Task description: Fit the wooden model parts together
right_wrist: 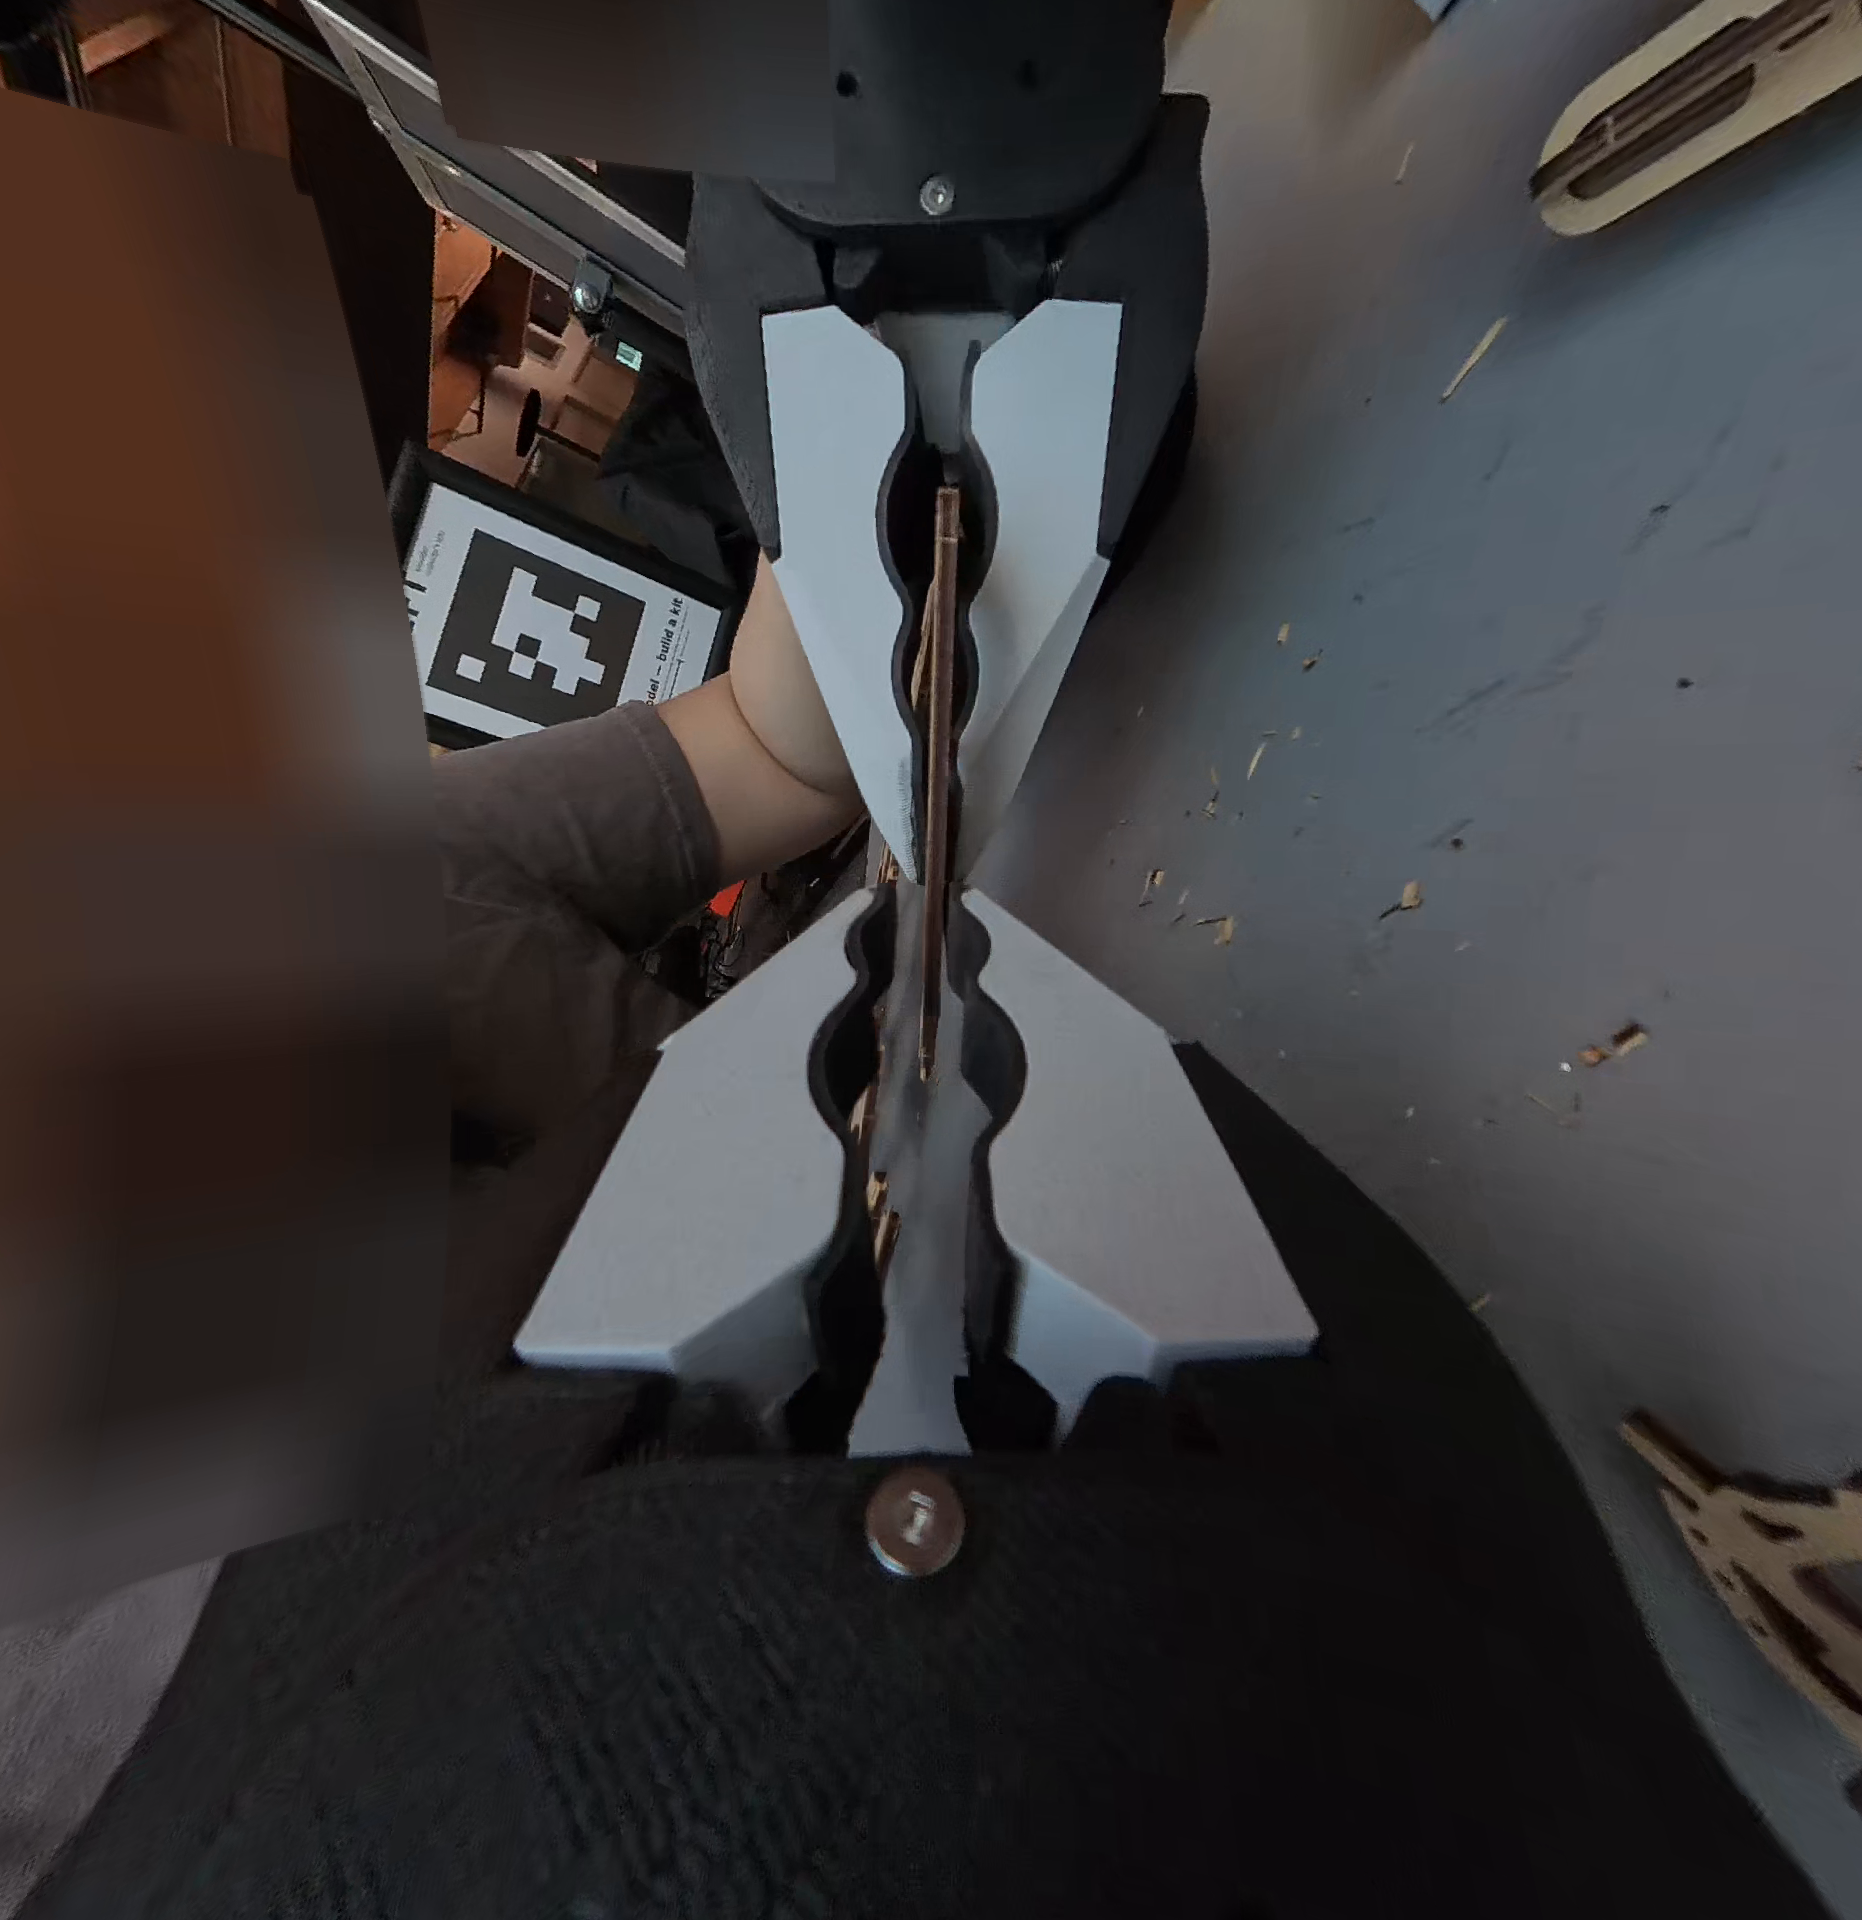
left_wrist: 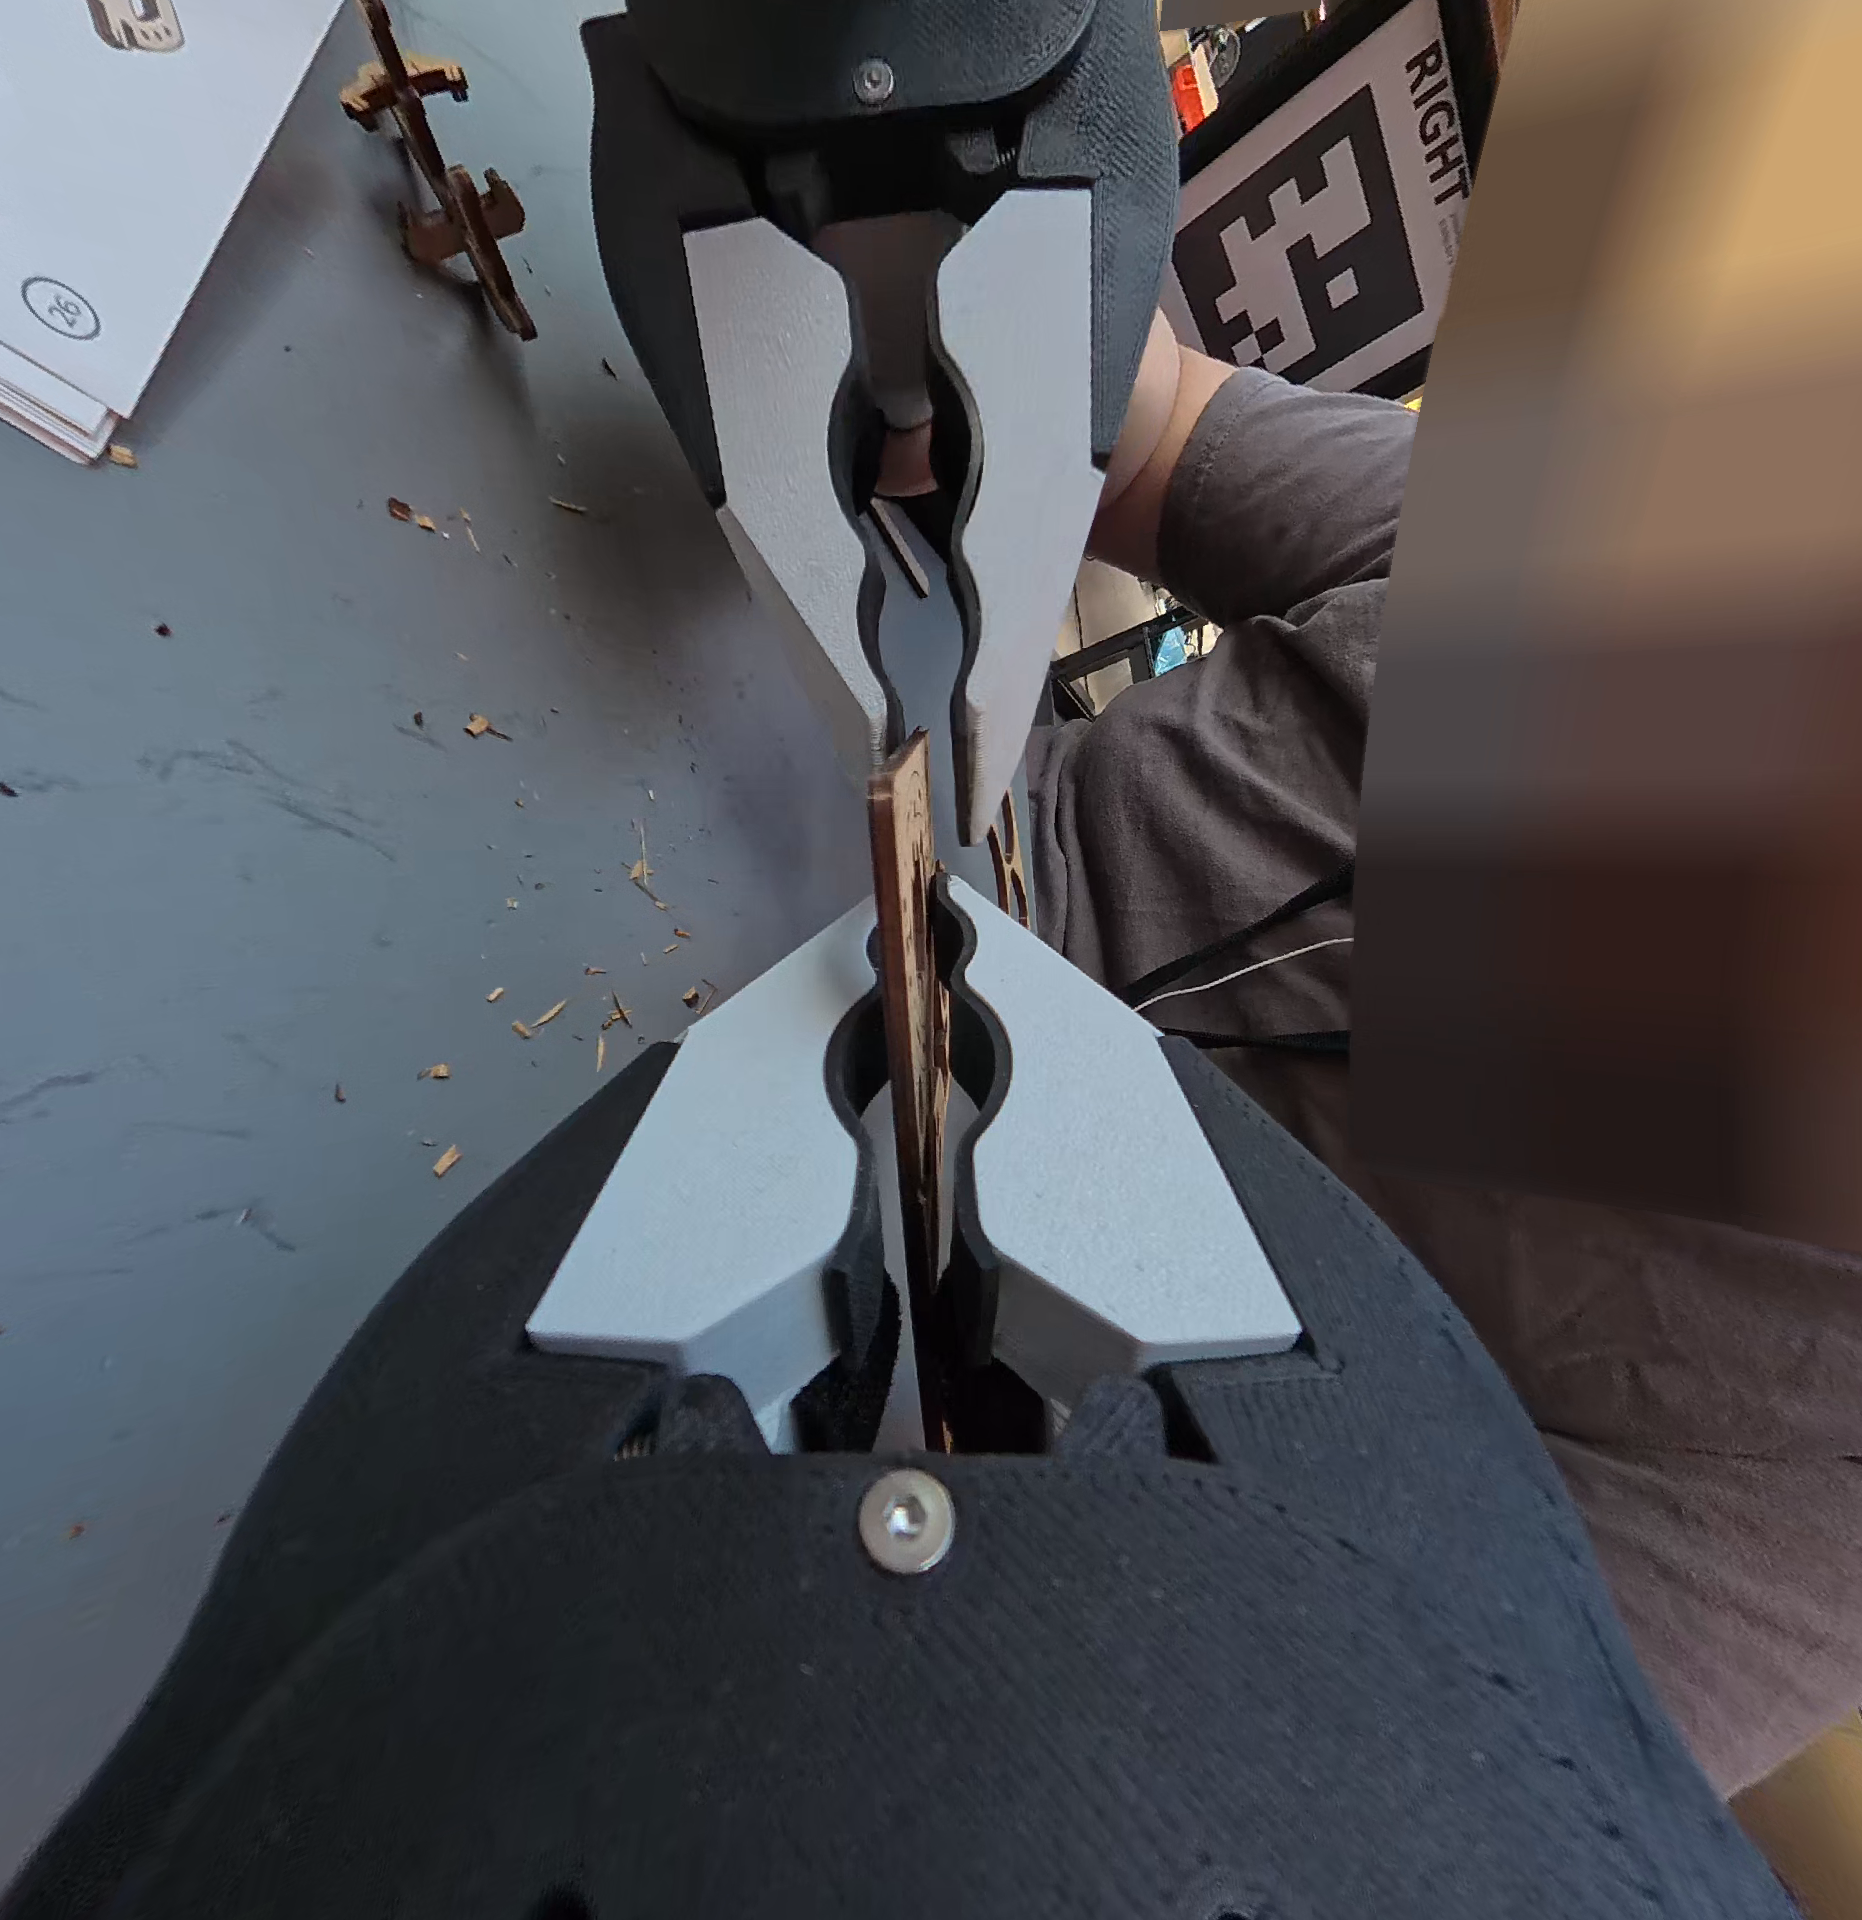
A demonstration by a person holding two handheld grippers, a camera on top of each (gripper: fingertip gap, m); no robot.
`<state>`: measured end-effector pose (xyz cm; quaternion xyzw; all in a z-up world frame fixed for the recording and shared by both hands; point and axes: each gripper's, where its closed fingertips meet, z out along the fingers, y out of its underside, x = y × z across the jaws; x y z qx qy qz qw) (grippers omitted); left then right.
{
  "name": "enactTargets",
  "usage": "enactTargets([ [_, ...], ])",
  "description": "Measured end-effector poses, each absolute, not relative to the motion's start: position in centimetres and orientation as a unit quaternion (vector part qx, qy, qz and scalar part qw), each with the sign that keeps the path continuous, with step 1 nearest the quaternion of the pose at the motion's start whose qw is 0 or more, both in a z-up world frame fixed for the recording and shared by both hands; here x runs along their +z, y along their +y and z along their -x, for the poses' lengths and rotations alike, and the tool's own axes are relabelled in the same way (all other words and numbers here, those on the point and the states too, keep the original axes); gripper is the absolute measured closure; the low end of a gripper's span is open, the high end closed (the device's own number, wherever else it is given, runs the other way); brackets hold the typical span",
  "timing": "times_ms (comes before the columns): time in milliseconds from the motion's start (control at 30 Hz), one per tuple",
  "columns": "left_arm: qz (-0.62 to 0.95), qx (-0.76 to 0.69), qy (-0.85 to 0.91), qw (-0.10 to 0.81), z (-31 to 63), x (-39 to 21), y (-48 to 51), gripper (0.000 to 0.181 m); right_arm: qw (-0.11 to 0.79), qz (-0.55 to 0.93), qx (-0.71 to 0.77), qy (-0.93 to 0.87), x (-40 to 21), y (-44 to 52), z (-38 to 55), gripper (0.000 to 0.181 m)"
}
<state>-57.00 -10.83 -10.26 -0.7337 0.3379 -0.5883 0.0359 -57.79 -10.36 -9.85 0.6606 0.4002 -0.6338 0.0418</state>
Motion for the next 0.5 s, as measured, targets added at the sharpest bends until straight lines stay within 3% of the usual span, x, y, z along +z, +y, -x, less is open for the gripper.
enactTargets([
  [500, 0.72, -0.584, 0.372, 0.047, 56.37, -10.29, -11.21, 0.18, 0.069, -0.652, -0.65, 0.383, -10.07, -10.78, 57.32, 0.18],
])
